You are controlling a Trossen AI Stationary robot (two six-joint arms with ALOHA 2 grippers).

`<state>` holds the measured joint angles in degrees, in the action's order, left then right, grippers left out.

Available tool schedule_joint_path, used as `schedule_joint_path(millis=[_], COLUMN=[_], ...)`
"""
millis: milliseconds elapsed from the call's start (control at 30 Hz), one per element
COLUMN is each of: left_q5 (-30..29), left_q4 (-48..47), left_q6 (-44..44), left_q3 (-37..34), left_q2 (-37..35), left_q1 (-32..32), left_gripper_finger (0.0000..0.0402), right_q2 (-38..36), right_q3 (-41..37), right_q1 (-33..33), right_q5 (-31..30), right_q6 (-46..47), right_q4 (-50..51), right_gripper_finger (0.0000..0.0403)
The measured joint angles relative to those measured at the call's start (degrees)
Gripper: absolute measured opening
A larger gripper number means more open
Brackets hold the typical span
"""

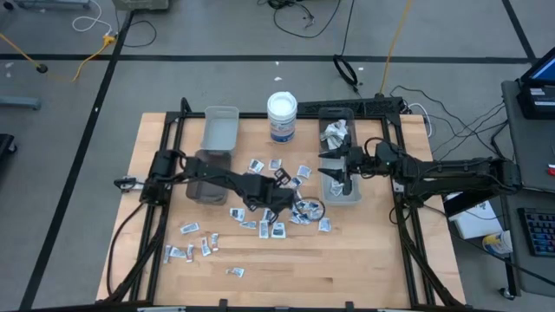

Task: Pick & Place First Aid Supplies
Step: Put the blue alcohol pad into the right gray bin

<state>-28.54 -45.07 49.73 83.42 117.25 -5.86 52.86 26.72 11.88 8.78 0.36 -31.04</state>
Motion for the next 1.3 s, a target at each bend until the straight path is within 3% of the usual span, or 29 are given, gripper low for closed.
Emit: schedule_joint_path(millis=[500,900,1167,1300], left_q5=[2.15,23.09,37.58,39.64], left_q4=[2.29,1.11,1.13,1.03], left_q6=[0.94,-22.74,-36.64,-39.21], left_q3=[0.0,0.0,0.0,0.0], left_q2=[-0.07,-0.09,-0.09,-0.09], left_q1=[-2.19,5.35,11.17,13.09], left_gripper_finger=[0.0,0.0004,0.0047,0.0075], right_q2=[0.0,0.0,0.0,0.0], right_q3=[0.0,0.0,0.0,0.0], right_q1=[0.0,0.0,0.0,0.0], right_q5=[0.04,0.07,0.07,0.07], right_q6=[0.0,-1.24,-1.66,-1.58], right_q4=[0.04,0.04,0.04,0.04], right_gripper_finger=[0.0208,0.0208,0.0208,0.0208])
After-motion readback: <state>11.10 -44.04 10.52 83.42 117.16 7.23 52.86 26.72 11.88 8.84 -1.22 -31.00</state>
